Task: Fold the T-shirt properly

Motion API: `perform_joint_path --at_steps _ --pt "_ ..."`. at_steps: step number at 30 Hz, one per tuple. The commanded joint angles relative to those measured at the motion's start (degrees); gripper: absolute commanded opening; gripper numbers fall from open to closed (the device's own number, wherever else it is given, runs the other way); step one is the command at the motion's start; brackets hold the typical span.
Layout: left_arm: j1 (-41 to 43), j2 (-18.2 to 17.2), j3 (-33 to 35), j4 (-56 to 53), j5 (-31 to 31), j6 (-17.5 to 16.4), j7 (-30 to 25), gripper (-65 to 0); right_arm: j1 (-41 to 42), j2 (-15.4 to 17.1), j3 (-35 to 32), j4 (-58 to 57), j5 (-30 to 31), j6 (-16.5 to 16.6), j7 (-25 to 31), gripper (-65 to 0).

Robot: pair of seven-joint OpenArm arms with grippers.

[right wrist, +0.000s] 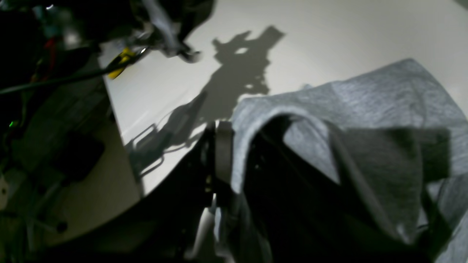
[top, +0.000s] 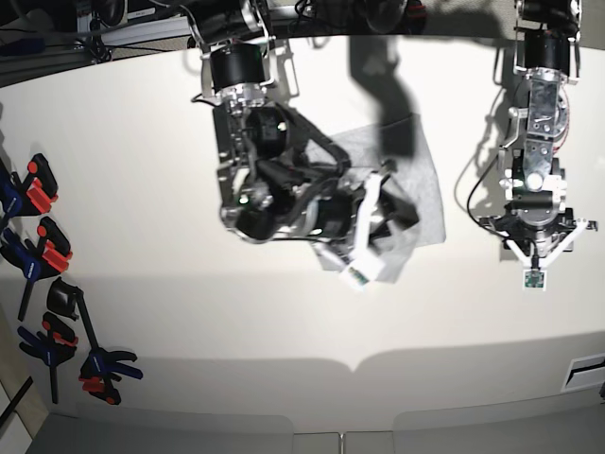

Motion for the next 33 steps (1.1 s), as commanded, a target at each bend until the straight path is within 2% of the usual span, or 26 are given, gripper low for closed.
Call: perform_joint_path --at_steps 1,8,9,12,14,18,20,22,26,28,31,33 --pt "-0.9 -0.7 -0.3 1.1 1.0 0.7 -1.1 -43.4 1.6 -0.6 -1.4 1.1 1.9 0.7 1.7 -65.0" --pt "-0.9 -0.7 -0.3 1.1 1.0 0.7 -0.8 -43.4 1.5 -0.6 -6.8 1.2 1.3 0.5 2.6 -65.0" --pt "-0.9 -0.7 -0.3 1.1 1.0 0.7 -0.8 -43.4 1.5 -0.6 -7.3 1.2 1.3 0.5 2.7 -61.1" --pt "-0.9 -0.7 -0.3 1.1 1.0 0.7 -0.8 -43.4 1.5 -0.6 -8.7 1.2 1.7 0.4 3.7 -42.8" --pt "-0.9 -0.7 -0.3 1.1 1.0 0.7 -0.8 -43.4 1.5 -0.6 -9.9 1.2 4.2 0.4 4.5 -36.2" --pt "-0.9 -0.7 -0.3 1.1 1.0 0.6 -0.9 -43.4 1.6 -0.6 -13.2 1.2 12.2 1.4 4.3 -35.0" --pt "-0.9 -0.7 -0.3 1.1 1.0 0.6 -0.9 -43.4 1.9 -0.6 -14.0 1.2 12.1 3.2 5.0 -35.1" --pt "-0.9 -0.7 -0.3 1.1 1.0 0.6 -0.9 -43.4 3.0 -0.6 -13.6 1.2 9.6 3.0 5.1 -35.1" --pt "-0.9 -0.7 -0.3 1.1 1.0 0.4 -0.4 -43.4 6.6 -0.6 -10.0 1.2 -2.0 -3.3 5.1 -35.1" --pt "-0.9 -0.7 -0.3 1.1 0.7 0.1 1.7 -43.4 8.1 -0.6 -6.8 1.2 -6.6 -4.6 4.3 -35.1" --pt "-0.6 -0.7 -0.3 2.0 -3.8 -5.3 4.4 -43.4 9.8 -0.6 -0.9 1.4 -13.2 -4.5 0.6 -35.1" --pt "0.7 -0.7 -0.3 4.5 -8.5 -9.6 2.3 -43.4 10.1 -0.6 3.5 1.4 -18.4 -3.6 -0.7 -35.1"
